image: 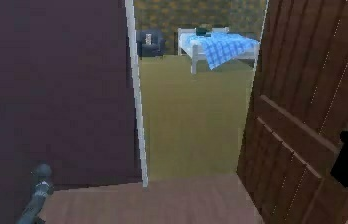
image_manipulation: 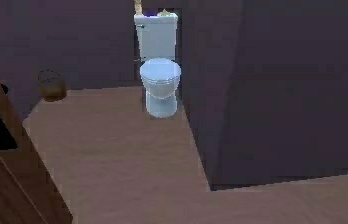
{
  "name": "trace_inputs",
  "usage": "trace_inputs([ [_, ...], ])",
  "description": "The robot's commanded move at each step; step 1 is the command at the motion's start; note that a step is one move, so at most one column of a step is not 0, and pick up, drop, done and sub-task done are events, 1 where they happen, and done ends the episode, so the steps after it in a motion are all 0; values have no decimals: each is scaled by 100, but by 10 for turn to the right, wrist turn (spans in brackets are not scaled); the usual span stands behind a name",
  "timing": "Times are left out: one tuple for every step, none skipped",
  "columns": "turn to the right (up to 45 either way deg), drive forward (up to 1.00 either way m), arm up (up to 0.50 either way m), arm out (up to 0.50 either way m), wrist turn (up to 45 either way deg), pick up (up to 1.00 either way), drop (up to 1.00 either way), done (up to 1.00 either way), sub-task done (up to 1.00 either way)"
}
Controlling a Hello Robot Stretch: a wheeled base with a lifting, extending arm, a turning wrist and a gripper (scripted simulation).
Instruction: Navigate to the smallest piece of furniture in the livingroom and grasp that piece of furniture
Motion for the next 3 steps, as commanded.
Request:
trace_inputs([
  [0,100,0,0,0,0,0,0,0],
  [60,0,0,0,0,0,0,0,0],
  [0,65,0,0,0,0,0,0,0],
])
